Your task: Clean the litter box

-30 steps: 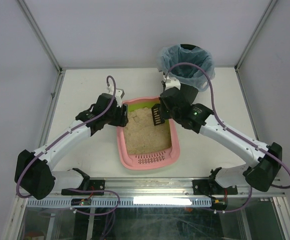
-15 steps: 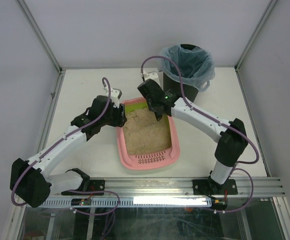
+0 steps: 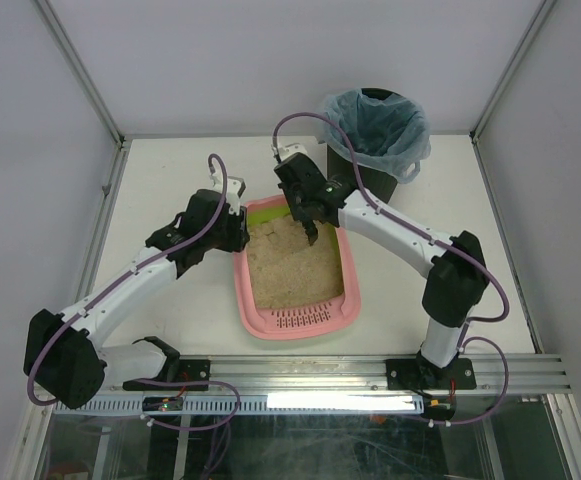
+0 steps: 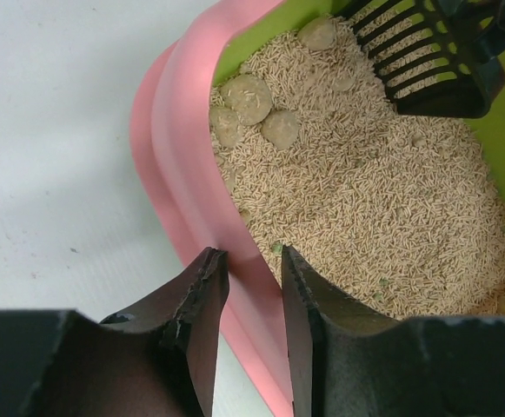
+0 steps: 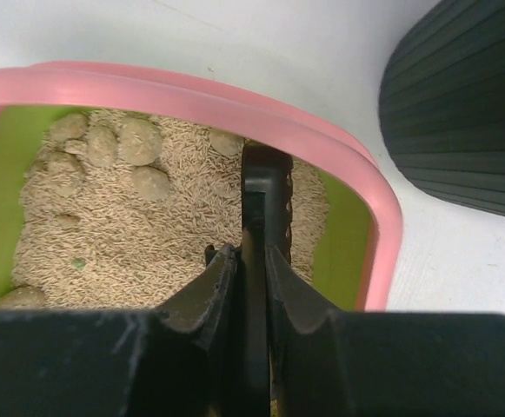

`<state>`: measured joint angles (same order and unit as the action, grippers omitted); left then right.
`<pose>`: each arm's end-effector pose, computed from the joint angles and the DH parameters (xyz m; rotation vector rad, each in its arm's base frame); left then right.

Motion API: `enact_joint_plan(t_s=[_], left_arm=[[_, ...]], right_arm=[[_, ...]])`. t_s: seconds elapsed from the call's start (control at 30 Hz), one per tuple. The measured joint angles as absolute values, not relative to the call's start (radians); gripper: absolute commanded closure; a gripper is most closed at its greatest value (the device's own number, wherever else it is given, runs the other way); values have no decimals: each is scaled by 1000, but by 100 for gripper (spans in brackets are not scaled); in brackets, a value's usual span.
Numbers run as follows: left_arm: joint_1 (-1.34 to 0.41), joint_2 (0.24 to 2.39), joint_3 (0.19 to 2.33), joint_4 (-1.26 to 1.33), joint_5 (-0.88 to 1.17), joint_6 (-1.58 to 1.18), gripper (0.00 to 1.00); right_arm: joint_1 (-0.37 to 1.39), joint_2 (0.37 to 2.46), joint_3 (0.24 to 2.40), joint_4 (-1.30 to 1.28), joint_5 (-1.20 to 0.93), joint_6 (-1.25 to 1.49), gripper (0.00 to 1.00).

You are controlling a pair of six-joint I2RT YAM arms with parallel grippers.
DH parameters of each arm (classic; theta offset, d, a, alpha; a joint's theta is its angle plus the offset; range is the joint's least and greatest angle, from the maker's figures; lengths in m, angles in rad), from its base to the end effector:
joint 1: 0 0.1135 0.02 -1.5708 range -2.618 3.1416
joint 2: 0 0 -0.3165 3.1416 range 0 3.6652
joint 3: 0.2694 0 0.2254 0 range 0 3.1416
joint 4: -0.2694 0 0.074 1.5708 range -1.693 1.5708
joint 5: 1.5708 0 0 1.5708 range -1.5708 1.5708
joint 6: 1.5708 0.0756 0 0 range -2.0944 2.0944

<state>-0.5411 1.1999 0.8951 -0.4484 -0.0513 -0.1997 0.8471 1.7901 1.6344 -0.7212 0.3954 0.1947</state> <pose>0.2074 -0.1201 0.2982 0.3725 2.3139 -0.3115 0.2898 0.2840 0.3375 -0.5927 2.2839 0.0146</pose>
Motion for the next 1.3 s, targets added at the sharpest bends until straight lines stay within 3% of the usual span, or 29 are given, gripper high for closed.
enact_joint_plan(t_s=[0.57, 0.87, 1.3], left_arm=[[-541, 1213, 905, -445, -46, -200, 76], [-541, 1217, 910, -448, -45, -200, 78], [-541, 1225, 914, -443, -42, -200, 82]], right_arm=[[749, 1784, 1563, -551, 29, 269, 100], [671, 1716, 1391, -402, -98, 405, 100], [680, 1513, 1018, -150, -121, 641, 100]])
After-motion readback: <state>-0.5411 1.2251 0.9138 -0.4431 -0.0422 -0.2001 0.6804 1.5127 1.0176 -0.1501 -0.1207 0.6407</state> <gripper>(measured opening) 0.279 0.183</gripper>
